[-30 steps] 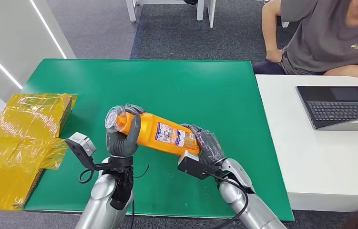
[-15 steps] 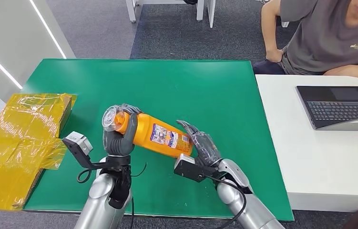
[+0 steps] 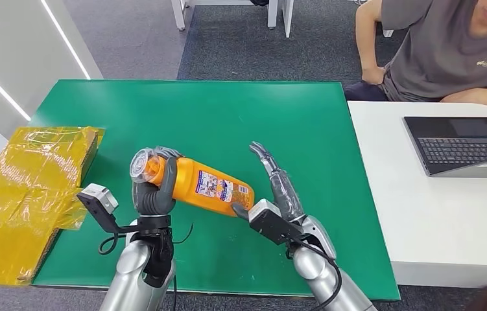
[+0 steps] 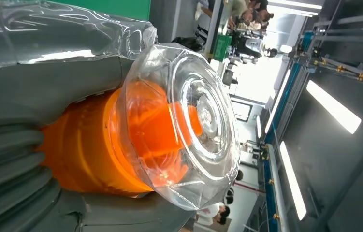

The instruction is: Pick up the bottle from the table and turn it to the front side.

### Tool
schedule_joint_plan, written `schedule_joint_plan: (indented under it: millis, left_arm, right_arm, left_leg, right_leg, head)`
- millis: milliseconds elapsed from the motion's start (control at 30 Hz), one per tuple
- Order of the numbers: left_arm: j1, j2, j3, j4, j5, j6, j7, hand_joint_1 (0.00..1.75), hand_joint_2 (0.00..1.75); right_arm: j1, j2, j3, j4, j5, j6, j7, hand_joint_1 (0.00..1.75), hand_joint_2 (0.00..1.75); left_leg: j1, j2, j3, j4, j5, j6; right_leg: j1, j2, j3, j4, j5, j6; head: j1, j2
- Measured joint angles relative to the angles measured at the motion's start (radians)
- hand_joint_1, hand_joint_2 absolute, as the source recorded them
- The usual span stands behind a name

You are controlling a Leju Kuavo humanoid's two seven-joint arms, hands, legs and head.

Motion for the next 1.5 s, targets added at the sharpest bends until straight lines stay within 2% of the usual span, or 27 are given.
schedule_joint_plan:
  millis: [400, 567, 800, 967, 1200, 1333, 1500]
  left_arm:
    - [0.013, 0.003, 0.003, -0.058, -0.036, 0.05, 0.023, 1.75, 1.75]
    - [0.026, 0.018, 0.004, -0.119, -0.125, 0.103, 0.038, 1.75, 1.75]
    - [0.048, 0.059, 0.018, -0.208, -0.265, 0.199, 0.059, 1.75, 1.75]
    - [0.081, 0.123, 0.039, -0.24, -0.433, 0.298, 0.107, 1.75, 1.75]
    - [0.122, 0.237, 0.078, -0.243, -0.769, 0.459, 0.191, 1.75, 1.75]
    - [0.122, 0.292, 0.089, -0.235, -0.877, 0.483, 0.243, 1.75, 1.75]
    - [0.114, 0.335, 0.089, -0.212, -0.987, 0.49, 0.292, 1.75, 1.75]
  right_arm:
    - [0.163, 0.01, -0.027, -0.245, -0.208, -0.161, -0.069, 0.0, 1.75]
    - [0.246, 0.01, -0.028, -0.322, -0.219, -0.221, -0.069, 0.0, 1.75]
    - [0.306, 0.01, -0.031, -0.397, -0.218, -0.239, -0.058, 0.0, 1.75]
    - [0.341, 0.01, -0.032, -0.433, -0.216, -0.241, -0.047, 0.0, 1.75]
    - [0.376, 0.01, -0.033, -0.463, -0.262, -0.231, -0.06, 0.0, 1.75]
    - [0.386, 0.009, -0.03, -0.48, -0.277, -0.217, -0.077, 0.0, 1.75]
    - [0.384, 0.008, -0.023, -0.511, -0.301, -0.196, -0.08, 0.0, 1.75]
  left_leg:
    - [0.0, 0.0, -0.001, 0.0, 0.0, 0.0]
    - [0.0, 0.0, -0.001, 0.0, 0.0, 0.0]
    - [0.0, 0.0, -0.001, -0.001, 0.0, 0.0]
    - [0.0, 0.001, -0.001, -0.001, 0.0, 0.0]
    - [0.0, 0.001, -0.001, -0.001, 0.0, 0.0]
    - [0.0, 0.001, -0.001, -0.002, 0.0, 0.0]
    - [0.0, 0.001, -0.001, -0.002, 0.0, 0.0]
  right_leg:
    - [0.0, 0.0, -0.001, 0.0, 0.0, 0.0]
    - [0.0, 0.0, -0.001, 0.0, 0.0, 0.0]
    - [0.0, 0.0, -0.001, 0.0, -0.001, 0.0]
    - [0.0, 0.0, -0.001, 0.0, -0.001, 0.0]
    - [0.001, 0.001, -0.001, 0.0, -0.001, 0.0]
    - [0.001, 0.001, -0.001, 0.0, -0.001, 0.0]
    - [0.001, 0.001, -0.001, 0.0, -0.001, 0.0]
  head:
    - [0.0, 0.0]
    - [0.0, 0.0]
    - [0.0, 0.0]
    - [0.0, 0.0]
    - [0.0, 0.0]
    - [0.0, 0.0]
    - [0.0, 0.0]
